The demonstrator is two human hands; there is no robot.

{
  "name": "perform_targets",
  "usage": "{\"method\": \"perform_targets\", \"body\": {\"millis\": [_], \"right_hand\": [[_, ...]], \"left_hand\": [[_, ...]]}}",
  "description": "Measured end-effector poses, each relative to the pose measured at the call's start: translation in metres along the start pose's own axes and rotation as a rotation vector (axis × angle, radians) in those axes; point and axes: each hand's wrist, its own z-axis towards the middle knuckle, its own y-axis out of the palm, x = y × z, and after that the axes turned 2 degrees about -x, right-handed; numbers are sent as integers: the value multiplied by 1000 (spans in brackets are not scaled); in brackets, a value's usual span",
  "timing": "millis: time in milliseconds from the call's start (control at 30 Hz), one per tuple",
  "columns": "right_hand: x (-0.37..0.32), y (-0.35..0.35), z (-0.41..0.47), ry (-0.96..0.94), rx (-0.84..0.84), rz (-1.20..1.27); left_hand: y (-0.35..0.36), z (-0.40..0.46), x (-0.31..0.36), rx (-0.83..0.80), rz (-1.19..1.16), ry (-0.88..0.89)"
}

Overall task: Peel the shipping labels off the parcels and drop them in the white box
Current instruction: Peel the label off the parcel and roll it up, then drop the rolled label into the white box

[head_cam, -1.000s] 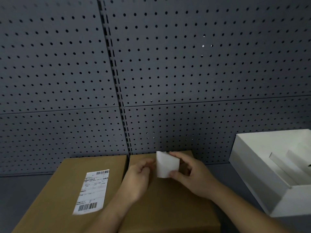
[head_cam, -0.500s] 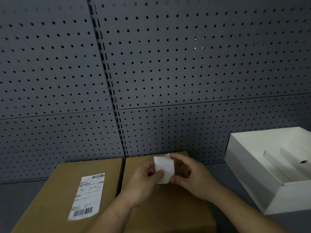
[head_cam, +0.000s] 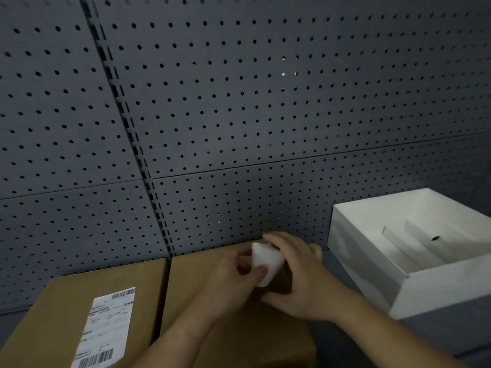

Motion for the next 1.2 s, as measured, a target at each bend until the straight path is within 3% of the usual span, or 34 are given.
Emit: {"method": "perform_targets", "body": {"millis": [400,700,867,1200], "right_hand": [[37,-18,-34,227,194,132],[63,-20,-54,279,179,257],[71,-19,-62,288,151,288],[82,-14,-73,387,218,301]], "left_hand": [[42,24,25,-198,224,265],[58,50,33,-525,330,286],[62,64,36,-616,386,272],[76,86,33,-498,512,264]]}}
